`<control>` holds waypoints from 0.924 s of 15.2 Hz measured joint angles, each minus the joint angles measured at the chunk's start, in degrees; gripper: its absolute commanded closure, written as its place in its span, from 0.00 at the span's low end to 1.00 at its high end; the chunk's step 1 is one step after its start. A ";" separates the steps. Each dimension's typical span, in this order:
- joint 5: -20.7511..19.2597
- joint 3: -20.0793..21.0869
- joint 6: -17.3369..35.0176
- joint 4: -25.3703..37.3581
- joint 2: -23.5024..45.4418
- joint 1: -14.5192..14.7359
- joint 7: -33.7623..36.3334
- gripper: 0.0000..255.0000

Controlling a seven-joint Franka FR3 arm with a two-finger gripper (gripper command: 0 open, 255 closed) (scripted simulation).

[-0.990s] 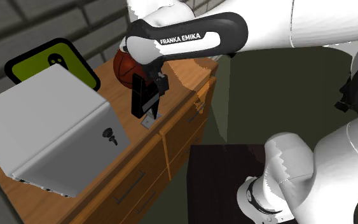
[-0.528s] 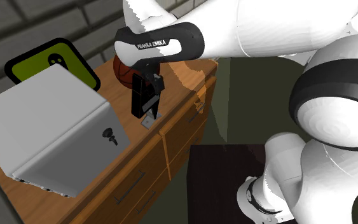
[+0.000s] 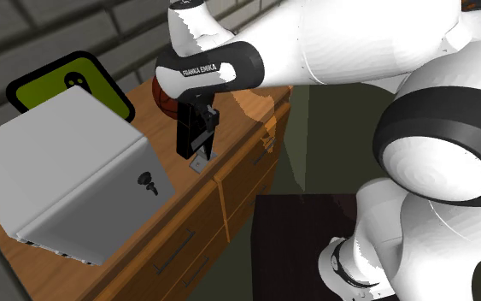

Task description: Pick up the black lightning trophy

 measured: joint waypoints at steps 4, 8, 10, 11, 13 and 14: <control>0.02 0.00 -0.01 0.04 0.04 -0.01 0.00 1.00; -0.21 -0.05 -0.31 0.15 -0.17 0.04 0.12 1.00; -1.20 -0.15 -1.31 0.47 -1.21 0.34 0.86 1.00; -1.35 -0.20 -2.07 1.16 -1.34 0.32 0.92 1.00; -2.01 -0.25 -3.50 2.20 -1.98 0.49 1.45 1.00; -2.30 -0.22 -4.11 2.64 -2.28 0.61 1.78 1.00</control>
